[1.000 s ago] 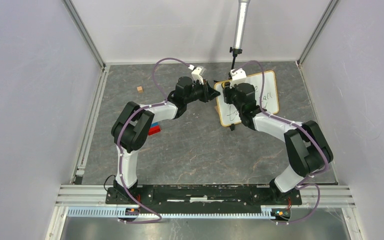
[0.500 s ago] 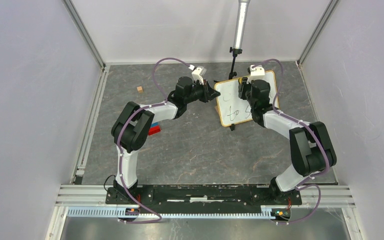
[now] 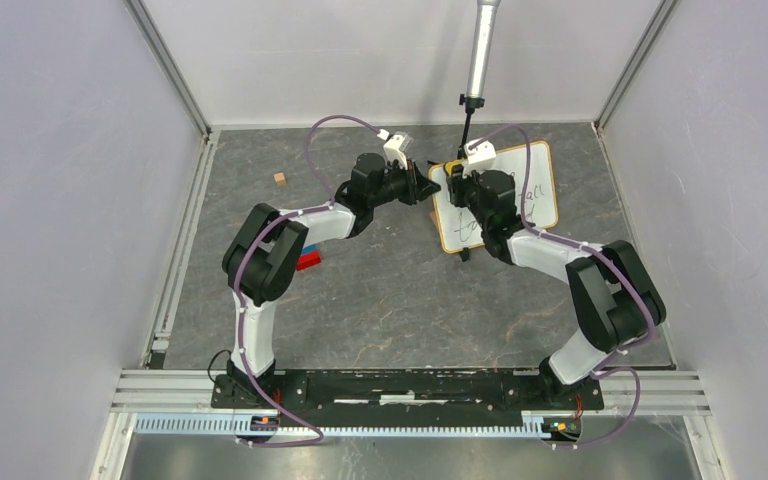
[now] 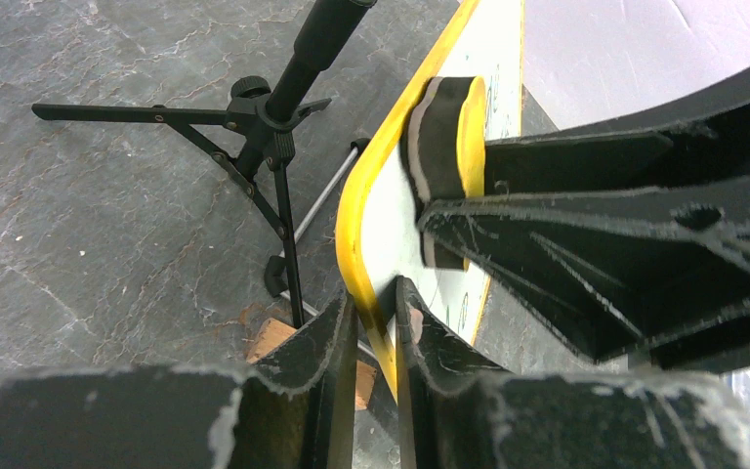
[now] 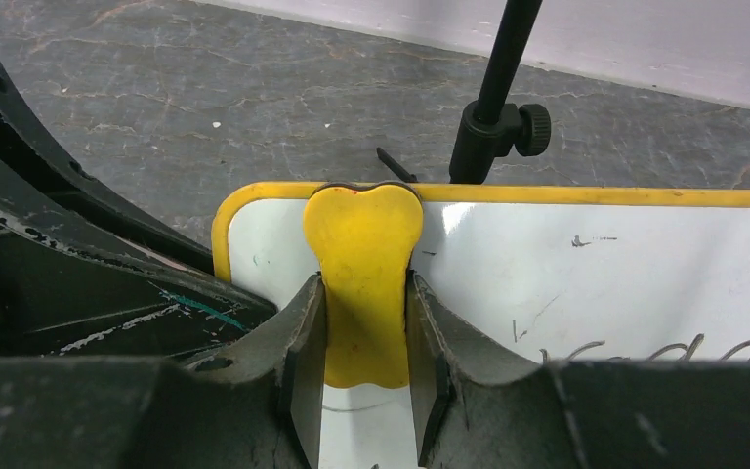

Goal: Erase the whiteboard

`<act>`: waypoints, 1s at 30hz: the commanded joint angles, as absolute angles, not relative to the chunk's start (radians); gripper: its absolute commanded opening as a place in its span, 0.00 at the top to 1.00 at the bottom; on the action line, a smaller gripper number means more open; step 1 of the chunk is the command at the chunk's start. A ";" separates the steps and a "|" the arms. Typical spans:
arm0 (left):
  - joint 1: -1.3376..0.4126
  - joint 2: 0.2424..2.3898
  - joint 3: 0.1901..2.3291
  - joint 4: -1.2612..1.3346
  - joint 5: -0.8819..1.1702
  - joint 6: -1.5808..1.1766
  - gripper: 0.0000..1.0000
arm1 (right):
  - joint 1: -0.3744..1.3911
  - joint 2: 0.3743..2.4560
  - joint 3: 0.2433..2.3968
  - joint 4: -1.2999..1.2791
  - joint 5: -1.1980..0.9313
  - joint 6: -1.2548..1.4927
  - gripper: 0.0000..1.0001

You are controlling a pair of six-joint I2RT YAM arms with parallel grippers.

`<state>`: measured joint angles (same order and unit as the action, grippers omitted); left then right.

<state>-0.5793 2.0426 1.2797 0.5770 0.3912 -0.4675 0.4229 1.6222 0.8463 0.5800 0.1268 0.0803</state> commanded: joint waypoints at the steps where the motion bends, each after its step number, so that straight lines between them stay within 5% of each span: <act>1: -0.590 2.013 1.276 0.552 0.365 -0.368 0.98 | 0.415 1.634 0.821 0.651 0.171 0.063 0.76; 11: -0.589 2.012 1.281 0.532 0.361 -0.365 0.98 | 0.314 1.589 0.717 0.564 0.241 0.074 0.76; 22: -0.590 2.024 1.285 0.557 0.383 -0.395 0.98 | 0.527 1.633 0.768 0.549 0.254 0.040 0.76; 30: -0.591 2.020 1.284 0.558 0.386 -0.394 0.98 | 0.506 1.635 0.763 0.499 0.339 0.073 0.78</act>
